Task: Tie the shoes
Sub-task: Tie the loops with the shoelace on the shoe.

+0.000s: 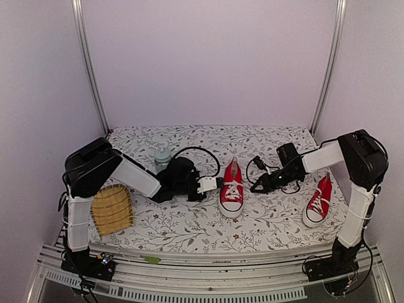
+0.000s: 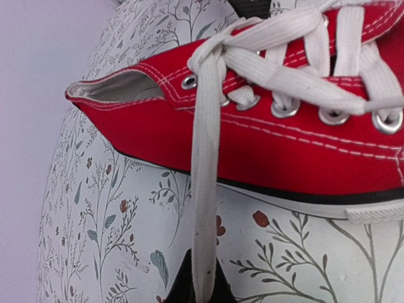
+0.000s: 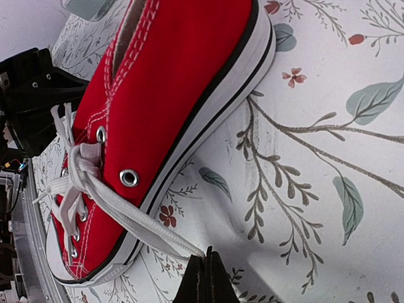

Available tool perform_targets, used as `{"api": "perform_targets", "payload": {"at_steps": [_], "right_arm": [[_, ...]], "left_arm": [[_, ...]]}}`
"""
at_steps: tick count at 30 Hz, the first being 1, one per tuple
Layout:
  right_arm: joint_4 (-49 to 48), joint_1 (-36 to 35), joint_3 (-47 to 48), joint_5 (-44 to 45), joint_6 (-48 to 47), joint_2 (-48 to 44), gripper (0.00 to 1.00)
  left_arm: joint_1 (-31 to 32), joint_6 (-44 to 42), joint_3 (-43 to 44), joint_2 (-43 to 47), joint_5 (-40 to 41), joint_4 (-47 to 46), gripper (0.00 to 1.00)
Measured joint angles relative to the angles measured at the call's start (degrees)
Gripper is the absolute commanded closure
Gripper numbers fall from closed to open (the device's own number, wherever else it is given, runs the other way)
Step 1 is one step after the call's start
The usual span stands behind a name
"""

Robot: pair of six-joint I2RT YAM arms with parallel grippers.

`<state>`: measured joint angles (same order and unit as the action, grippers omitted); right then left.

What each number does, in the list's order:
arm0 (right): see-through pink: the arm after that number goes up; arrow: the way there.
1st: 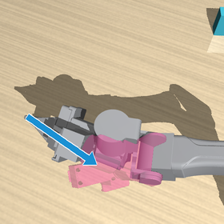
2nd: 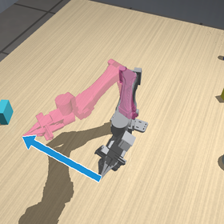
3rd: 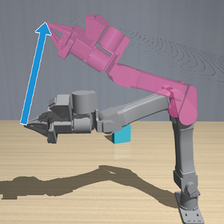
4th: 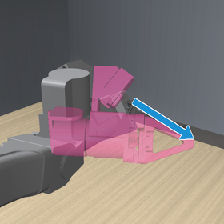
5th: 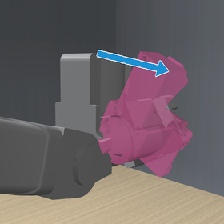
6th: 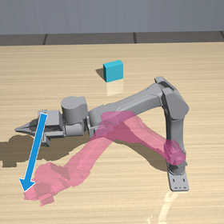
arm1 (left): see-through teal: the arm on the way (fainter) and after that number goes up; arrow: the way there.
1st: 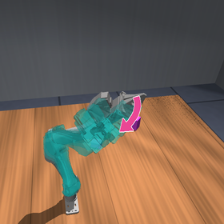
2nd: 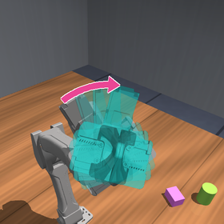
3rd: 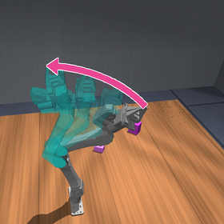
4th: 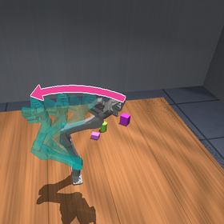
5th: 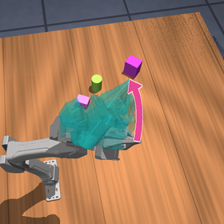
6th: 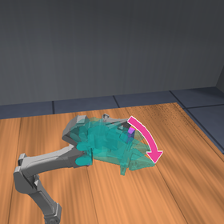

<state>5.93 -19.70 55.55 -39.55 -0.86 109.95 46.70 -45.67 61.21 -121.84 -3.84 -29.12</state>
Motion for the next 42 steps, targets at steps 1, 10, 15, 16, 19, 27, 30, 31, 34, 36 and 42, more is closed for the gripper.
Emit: {"api": "perform_targets", "payload": {"at_steps": [1,10,15,16,19,27,30,31,34,36,42], "right_arm": [[0.07,0.07,0.0,0.0,0.02,0.02,0.99],[0.26,0.66,-0.13,-0.02,0.04,0.04,0.99],[0.26,0.66,-0.13,-0.07,0.04,0.04,0.99],[0.26,0.66,-0.13,-0.07,0.07,0.04,0.99],[0.2,0.66,-0.22,-0.26,0.76,0.04,0.99],[0.0,0.66,-0.98,-1.07,2.75,0.07,0.99],[0.0,0.66,-1.01,-1.07,3.04,0.07,0.99],[0.0,0.66,-1.01,-1.07,3.1,0.07,0.99],[0.0,0.66,-1.01,-1.07,3.37,0.15,0.99],[-0.02,0.68,-1.01,-1.07,3.56,0.44,0.99],[0.0,0.92,-0.66,-1.66,3.69,0.81,0.99]], "left_arm": [[0.0,0.0,0.0,0.0,0.0,0.02,1.0],[-0.02,-0.02,0.0,0.0,0.04,0.11,1.0],[-0.11,-0.02,0.02,0.0,0.31,0.11,1.0],[-0.15,-0.04,0.02,0.0,0.35,0.11,1.0],[-0.24,-0.11,0.02,0.0,0.35,0.09,1.0],[-0.35,-0.2,0.15,0.0,0.26,0.33,1.0],[-0.35,-0.2,0.15,0.0,0.26,0.37,1.0],[-0.35,-0.2,0.15,0.0,0.26,0.39,1.0],[-0.35,-0.2,0.15,0.0,0.22,0.48,1.0],[-0.35,-0.17,0.15,0.0,0.13,0.55,1.0],[-0.33,-0.15,0.15,0.0,-1.16,0.85,1.0]]}}
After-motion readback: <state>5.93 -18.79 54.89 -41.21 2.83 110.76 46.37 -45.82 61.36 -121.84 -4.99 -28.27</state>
